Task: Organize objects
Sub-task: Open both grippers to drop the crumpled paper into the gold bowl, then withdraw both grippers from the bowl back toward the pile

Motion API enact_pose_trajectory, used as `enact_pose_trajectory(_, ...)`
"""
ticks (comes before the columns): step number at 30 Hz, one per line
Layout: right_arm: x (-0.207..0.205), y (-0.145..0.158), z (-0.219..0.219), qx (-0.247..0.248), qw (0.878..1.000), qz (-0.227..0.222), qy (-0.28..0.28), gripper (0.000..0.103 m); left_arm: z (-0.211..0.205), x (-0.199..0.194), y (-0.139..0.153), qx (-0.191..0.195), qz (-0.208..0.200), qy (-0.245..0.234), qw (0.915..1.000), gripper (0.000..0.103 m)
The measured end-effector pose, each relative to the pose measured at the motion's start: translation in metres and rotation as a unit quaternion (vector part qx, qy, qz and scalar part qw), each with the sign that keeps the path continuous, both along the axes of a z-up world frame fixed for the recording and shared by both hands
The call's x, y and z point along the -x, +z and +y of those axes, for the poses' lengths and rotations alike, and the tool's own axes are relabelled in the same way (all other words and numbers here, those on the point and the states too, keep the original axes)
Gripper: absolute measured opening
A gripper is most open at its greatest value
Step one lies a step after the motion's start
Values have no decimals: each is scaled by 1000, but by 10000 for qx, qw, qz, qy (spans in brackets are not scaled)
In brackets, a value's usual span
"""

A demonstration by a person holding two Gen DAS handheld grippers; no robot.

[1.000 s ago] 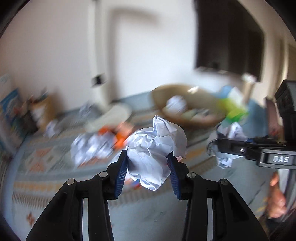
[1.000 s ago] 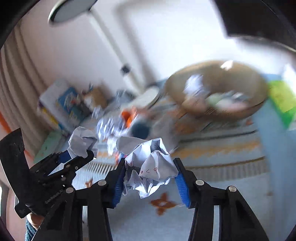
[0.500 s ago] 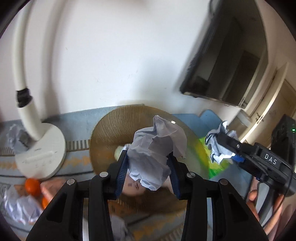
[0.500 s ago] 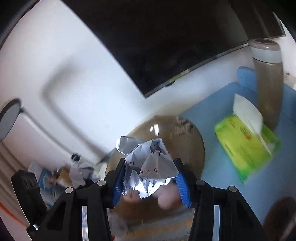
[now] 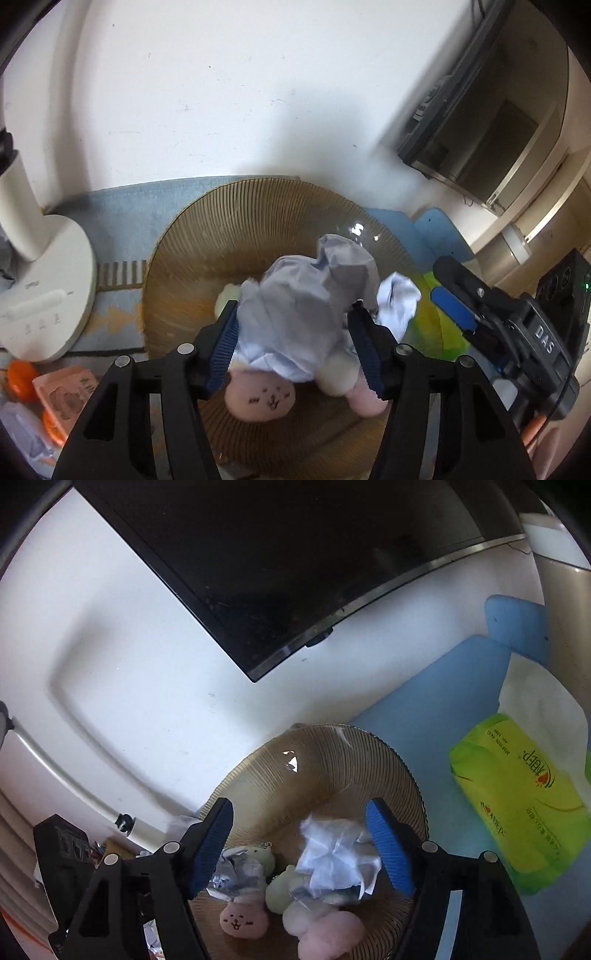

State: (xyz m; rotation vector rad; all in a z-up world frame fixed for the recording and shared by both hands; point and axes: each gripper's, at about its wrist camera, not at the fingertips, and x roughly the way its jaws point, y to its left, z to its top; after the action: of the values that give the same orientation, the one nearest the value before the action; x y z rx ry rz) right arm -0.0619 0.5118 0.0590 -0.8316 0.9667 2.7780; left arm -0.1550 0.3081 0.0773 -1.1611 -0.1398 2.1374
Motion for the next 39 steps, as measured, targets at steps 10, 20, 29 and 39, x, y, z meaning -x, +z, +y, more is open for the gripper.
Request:
enact_pose_trajectory(10,-35,44,-40,-467,9977,256,416,74,-58,-52,70,-565,780,175,9952,75)
enact_pose_trajectory(20,-137,57,-99,-838,9846,688,1373,100,-180,-186,126,-291,2334,1361,9624,103)
enact_pose_trajectory(29,-145,-33,-202,-1523,9651,25,2132,103,-308,-204,42,131,1633,2945,9415,102)
enact_pose_trajectory(39,-142,-65,-265,-3224,9222,-432,2093,103,-327,-167,-54,664,809,3272,9391,102)
